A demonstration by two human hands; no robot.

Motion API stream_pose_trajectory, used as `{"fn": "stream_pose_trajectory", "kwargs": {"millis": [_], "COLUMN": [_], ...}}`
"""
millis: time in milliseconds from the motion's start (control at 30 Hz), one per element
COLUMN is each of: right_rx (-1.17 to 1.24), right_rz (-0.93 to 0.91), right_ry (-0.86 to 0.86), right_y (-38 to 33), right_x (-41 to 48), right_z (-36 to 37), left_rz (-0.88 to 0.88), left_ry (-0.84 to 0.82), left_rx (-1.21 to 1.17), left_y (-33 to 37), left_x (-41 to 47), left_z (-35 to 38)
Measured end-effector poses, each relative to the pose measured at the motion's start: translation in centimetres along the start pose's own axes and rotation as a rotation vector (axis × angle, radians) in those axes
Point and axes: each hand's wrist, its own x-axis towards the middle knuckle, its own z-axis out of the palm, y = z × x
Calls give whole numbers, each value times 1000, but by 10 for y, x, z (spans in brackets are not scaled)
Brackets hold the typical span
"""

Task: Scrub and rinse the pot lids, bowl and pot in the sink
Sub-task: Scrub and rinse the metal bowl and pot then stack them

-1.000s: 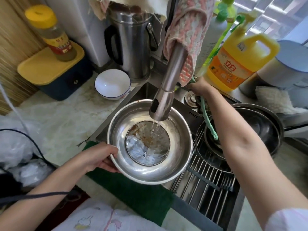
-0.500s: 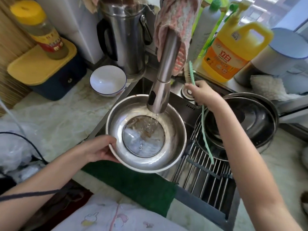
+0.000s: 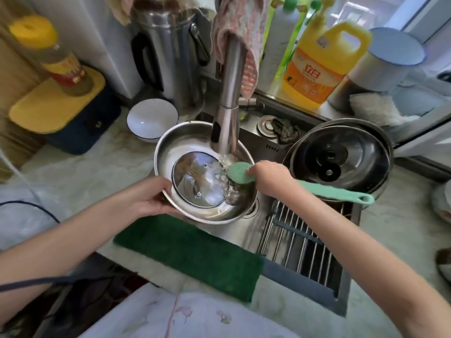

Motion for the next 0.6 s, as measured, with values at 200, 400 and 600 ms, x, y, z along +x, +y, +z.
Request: {"fn": "stream_pose_trajectory", "kwargs": {"millis": [200,400,600], "right_rx": [120,-38,219], "right_rz": [-232,24,63], "right_ry": [-406,-185,256], "right_y": [-25,-11,-18], "right_x": [-14,5,29], "right_z": [-11,-8,12], "left_rz": [141,150,70], "left_ry": [60,8,-58], "left_rx": [-83,66,68], "left_y": [-16,-14,-11], "left_x": [14,9,4], "left_z": [6,0,0]}}
